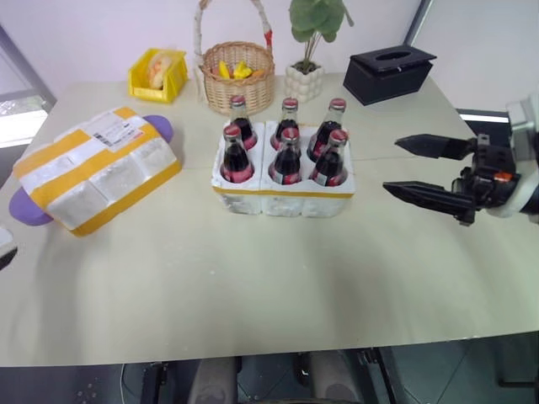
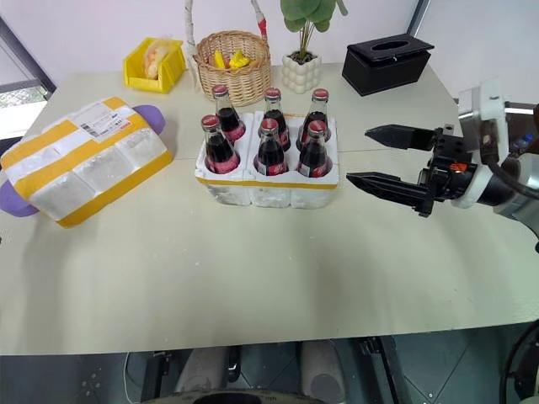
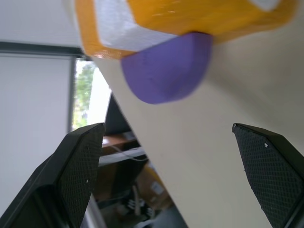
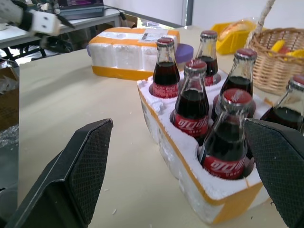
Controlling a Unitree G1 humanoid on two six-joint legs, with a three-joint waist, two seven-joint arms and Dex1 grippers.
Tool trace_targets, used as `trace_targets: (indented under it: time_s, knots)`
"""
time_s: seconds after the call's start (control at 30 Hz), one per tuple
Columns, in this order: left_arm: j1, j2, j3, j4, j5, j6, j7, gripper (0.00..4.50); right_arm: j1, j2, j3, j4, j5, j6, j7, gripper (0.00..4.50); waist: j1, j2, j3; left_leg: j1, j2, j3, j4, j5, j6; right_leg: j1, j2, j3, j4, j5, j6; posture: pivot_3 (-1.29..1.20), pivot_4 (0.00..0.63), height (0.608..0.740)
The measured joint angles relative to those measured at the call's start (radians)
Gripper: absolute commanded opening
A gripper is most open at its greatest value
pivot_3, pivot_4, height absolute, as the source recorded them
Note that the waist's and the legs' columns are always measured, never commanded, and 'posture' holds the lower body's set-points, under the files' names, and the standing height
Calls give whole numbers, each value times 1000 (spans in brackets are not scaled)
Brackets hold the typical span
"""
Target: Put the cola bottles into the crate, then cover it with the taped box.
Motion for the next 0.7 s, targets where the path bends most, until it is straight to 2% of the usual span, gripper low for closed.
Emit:
trace_targets:
  time_s: [0.13,0.37,0.7]
  knots:
    - [-104,-23,-119,99,50,-25,121,4500,-2,-16,-8,-22,9,8,-1,4485,0,0,0,-1,0,1,-1,0,0,-2,1,0,1,0,1,0,150,740]
    - [-271,-42,-293,296,82,-78,238,4500,5,-36,-70,-57,45,36,-36,4485,3,-2,-1,2,0,1,2,0,0,0,0,0,7,0,1,0,150,740]
    - [-476,-69,-454,481,121,-159,376,4500,30,-52,-122,-97,89,72,-90,4485,-1,-5,-3,5,1,2,3,1,-1,1,0,1,11,0,1,0,150,740]
